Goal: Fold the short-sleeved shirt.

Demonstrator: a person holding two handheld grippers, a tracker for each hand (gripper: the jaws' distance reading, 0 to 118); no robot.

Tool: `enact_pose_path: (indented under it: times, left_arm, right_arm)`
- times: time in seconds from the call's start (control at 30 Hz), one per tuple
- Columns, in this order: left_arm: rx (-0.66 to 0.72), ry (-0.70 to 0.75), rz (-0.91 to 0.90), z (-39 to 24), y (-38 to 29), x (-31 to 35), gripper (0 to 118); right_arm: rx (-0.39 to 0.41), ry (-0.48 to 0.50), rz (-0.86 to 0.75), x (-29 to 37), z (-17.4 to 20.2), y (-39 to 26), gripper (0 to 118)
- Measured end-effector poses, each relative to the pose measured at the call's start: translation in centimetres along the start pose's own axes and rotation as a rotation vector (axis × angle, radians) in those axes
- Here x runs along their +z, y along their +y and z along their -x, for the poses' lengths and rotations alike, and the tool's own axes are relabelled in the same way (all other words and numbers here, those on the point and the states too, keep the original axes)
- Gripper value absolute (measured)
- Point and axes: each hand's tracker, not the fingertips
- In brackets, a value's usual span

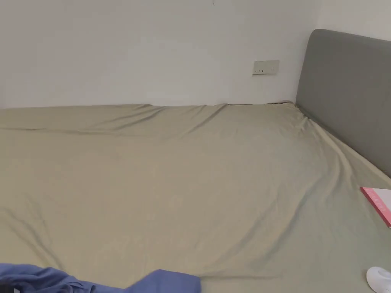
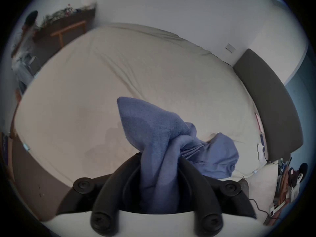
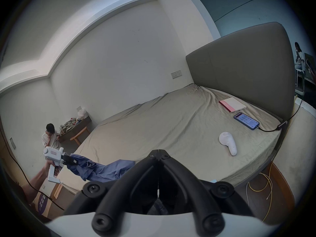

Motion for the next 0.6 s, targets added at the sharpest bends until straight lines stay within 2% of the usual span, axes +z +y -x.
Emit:
enact_pose_path:
  times: [0.13,0.27,0.4,0.5,0.6]
  left_arm:
    - [0.017,-0.133,0.034,-5.7,0.1,1.1,20]
    - [-0.16,-0.138,0.018,-13.9,-1.9,-2.4,21]
    - [-0.222,-0.251,0.15,-20.6,-4.6,-9.0,22]
    - [-0.334,-0.205,0.203,-23.7,-6.9,-13.5,26]
    - [-0.413,-0.156,0.197,-25.3,-9.2,-15.6,39]
  right_arm:
    - [0.018,0.026,0.014,-1.1,1.0,0.1,7]
    - [0.088,0.029,0.026,-0.9,2.2,0.0,7]
    - [0.19,-0.037,0.031,0.3,2.5,-0.2,7]
    - [0.179,-0.069,0.04,1.4,1.7,-0.4,7]
    - [0.137,-0.105,0.037,2.5,0.6,-0.9,7]
